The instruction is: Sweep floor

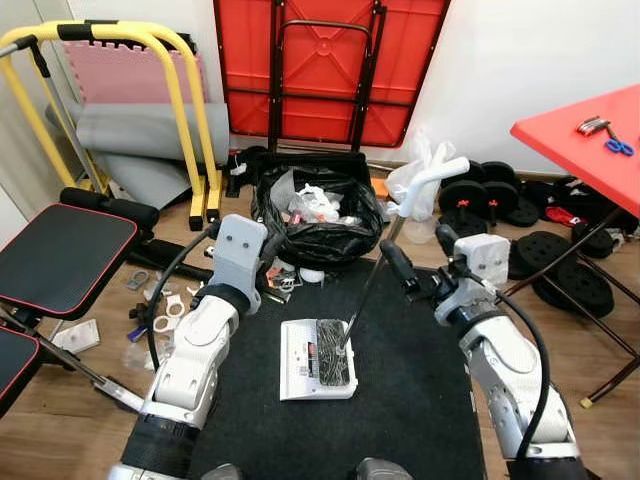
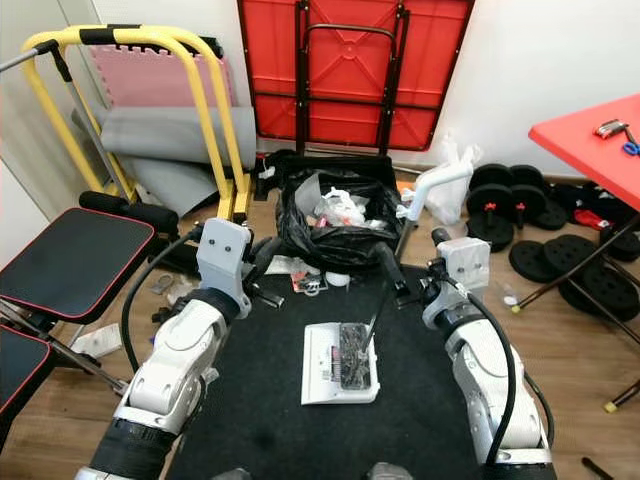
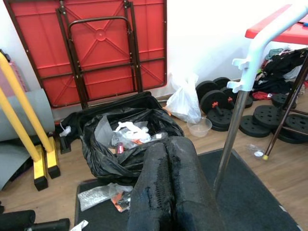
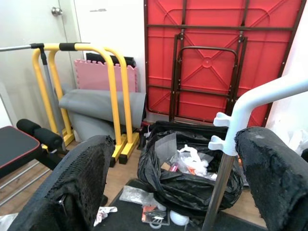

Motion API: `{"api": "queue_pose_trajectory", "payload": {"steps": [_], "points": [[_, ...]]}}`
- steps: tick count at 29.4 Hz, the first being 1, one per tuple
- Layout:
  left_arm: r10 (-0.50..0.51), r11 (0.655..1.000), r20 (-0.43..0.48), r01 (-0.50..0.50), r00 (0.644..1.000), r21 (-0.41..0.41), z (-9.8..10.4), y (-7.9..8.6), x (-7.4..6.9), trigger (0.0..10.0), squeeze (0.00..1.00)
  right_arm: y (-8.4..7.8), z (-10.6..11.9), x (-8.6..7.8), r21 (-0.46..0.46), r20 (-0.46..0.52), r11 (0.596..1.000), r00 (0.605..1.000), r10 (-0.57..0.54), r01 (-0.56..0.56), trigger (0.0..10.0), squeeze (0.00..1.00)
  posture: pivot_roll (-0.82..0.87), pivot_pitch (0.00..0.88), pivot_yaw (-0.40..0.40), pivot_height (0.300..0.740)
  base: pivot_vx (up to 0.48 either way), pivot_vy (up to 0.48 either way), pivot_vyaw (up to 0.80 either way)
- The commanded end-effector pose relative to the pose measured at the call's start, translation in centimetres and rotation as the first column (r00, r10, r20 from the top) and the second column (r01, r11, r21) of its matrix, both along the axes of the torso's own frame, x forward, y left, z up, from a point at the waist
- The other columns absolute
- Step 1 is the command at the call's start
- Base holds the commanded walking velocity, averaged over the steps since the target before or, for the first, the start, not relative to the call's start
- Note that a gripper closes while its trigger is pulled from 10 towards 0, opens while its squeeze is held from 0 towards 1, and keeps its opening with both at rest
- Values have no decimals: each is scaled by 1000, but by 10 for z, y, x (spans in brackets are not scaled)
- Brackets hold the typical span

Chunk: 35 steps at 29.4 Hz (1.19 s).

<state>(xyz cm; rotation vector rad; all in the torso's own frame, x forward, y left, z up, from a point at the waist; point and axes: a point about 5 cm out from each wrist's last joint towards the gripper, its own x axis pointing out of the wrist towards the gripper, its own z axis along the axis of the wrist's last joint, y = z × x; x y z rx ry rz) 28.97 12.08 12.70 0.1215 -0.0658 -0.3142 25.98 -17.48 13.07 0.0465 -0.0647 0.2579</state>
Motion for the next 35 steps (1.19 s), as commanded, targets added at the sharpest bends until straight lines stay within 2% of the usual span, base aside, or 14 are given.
{"api": "queue_pose_trajectory", "payload": {"steps": [1, 24, 26, 30, 35], "points": [[-26, 1000, -25, 26, 999, -3, -2, -1, 3, 10000, 0, 1, -3, 0, -7, -13, 1000, 1000, 3, -3, 10000, 0, -215, 0, -109, 740, 0, 0, 0], [16, 1000, -26, -16, 1000, 18, 3, 5, 10, 10000, 0, 0, 1, 2, -27, 3, 1000, 1000, -4, 4, 10000, 0, -215, 9, -109, 740, 0, 0, 0], [35, 998, -21, -34, 999, 48, 4, 7, 12, 10000, 0, -1, 5, 4, -66, 31, 998, 999, -16, 18, 10000, 0, -213, 15, -103, 740, 0, 0, 0], [35, 997, -18, -34, 999, 66, 4, 7, 13, 10000, 0, -1, 7, 5, -84, 42, 996, 999, -17, 21, 10000, 0, -213, 15, -103, 740, 0, 0, 0], [-13, 989, 15, 11, 1000, 144, 7, 2, 12, 10000, 0, 0, 11, 9, -126, 58, 992, 998, -19, 26, 10000, 0, -209, 16, -106, 740, 0, 0, 0]]}}
